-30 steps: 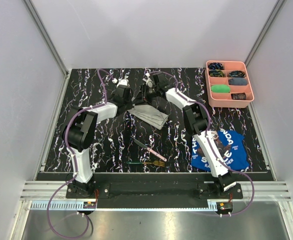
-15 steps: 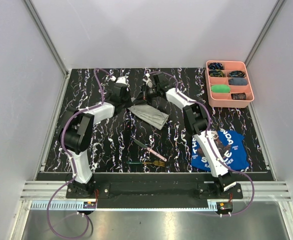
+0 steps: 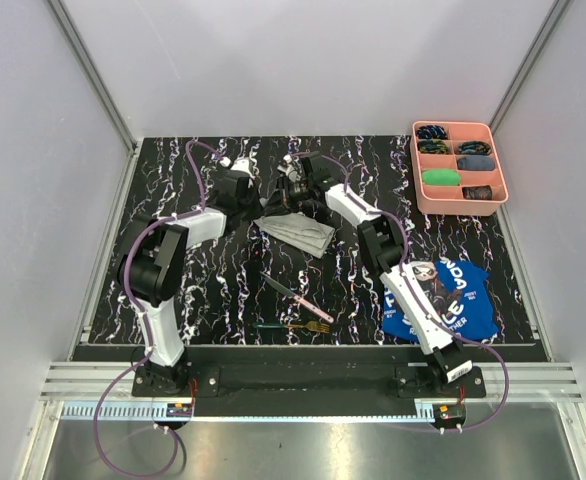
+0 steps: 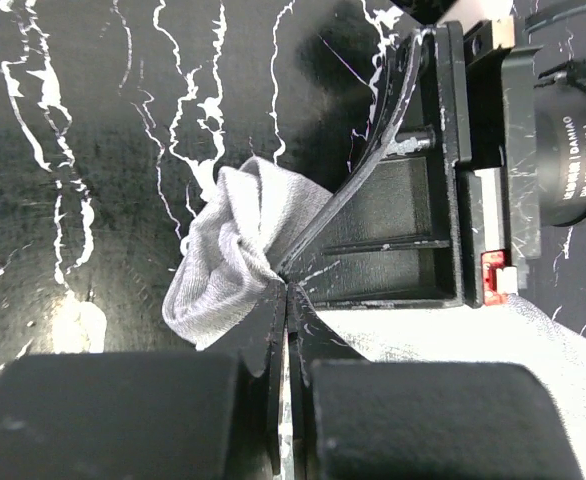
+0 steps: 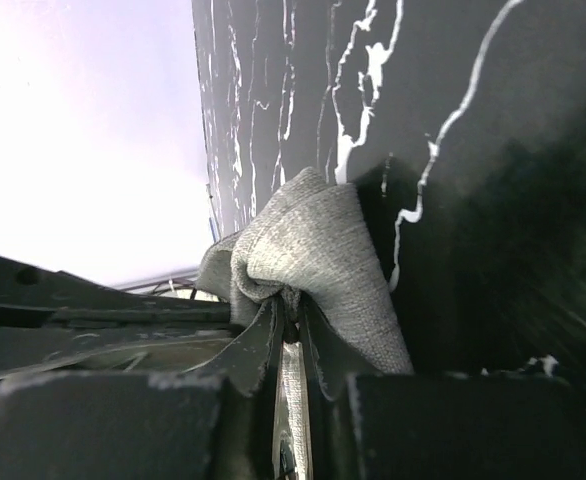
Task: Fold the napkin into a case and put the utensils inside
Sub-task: Grasp the top corner of the smaller rectangle folded napkin from the folded napkin.
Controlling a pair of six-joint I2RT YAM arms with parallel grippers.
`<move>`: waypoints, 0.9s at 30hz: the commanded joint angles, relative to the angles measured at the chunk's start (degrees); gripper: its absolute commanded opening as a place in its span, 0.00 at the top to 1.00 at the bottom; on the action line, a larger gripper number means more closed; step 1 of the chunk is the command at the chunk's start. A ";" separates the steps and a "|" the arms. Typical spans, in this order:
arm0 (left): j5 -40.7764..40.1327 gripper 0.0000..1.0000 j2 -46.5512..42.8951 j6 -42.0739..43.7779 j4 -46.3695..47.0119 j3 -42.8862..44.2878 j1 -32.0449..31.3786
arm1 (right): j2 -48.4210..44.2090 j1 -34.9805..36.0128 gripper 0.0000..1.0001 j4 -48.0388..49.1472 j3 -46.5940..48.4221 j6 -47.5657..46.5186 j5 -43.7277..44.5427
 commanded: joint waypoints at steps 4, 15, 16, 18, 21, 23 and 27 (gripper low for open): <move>3.31 1.00 1.99 -0.73 6.46 -0.50 0.30 | -5.57 1.41 0.79 -0.80 -4.53 -4.53 0.52; 5.32 1.00 0.32 -6.01 8.48 -2.53 0.21 | -21.59 -2.98 0.52 0.87 -24.76 -8.94 3.51; 6.28 1.00 0.50 -6.62 8.66 -2.44 0.21 | -22.73 -2.98 0.50 0.87 -25.46 -9.11 3.60; 6.82 1.00 0.94 -7.24 9.10 -2.26 -0.14 | -23.79 -2.98 0.49 1.83 -27.31 -9.03 4.04; 7.08 1.00 0.76 -7.68 9.54 -2.52 -0.58 | -23.71 -2.98 0.50 2.18 -28.19 -8.85 4.04; 6.99 1.00 0.33 -7.77 9.63 -2.87 -0.67 | -23.44 -2.98 0.51 2.62 -28.28 -8.50 3.78; 6.73 1.00 -0.55 -7.86 9.98 -3.40 -0.84 | -21.43 -2.98 0.54 3.77 -27.23 -8.06 3.43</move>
